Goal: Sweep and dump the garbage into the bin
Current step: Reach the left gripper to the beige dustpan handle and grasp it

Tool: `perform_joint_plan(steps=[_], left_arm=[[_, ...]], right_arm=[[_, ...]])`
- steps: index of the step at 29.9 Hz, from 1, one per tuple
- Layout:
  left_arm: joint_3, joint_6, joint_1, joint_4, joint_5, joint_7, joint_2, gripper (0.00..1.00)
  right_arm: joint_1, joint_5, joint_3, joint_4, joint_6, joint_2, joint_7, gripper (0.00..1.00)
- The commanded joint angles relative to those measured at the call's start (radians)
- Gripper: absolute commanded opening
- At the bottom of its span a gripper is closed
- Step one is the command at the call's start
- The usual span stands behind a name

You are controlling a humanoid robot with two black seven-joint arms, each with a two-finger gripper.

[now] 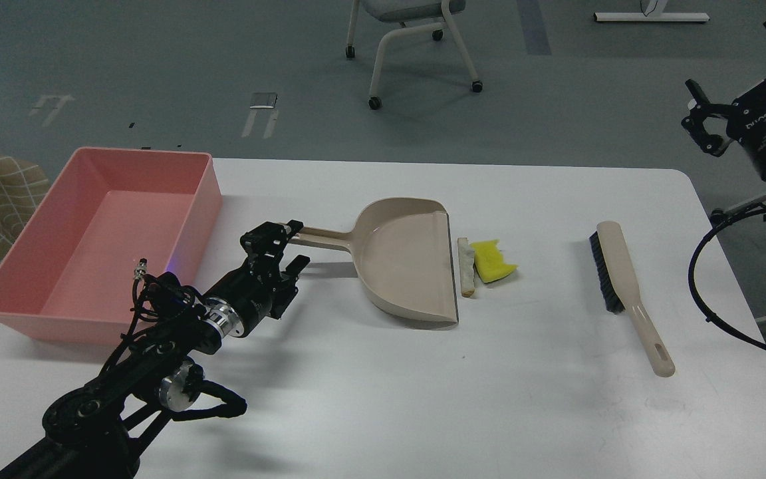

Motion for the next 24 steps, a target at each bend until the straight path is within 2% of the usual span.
perform_joint_plan(steps=[1, 24], left_arm=[[0.001, 0.000, -0.020, 0.033, 0.000, 0.000, -0.007, 0.71], [0.007, 0.003, -0.110, 0.113, 0.001, 0.003, -0.088, 0.71]], right_arm=[[-0.005, 0.000, 0.000, 0.008, 0.000, 0.000, 0.000, 1.00], [-0.011, 0.000, 0.000, 0.008, 0.000, 0.001, 0.000, 1.00]])
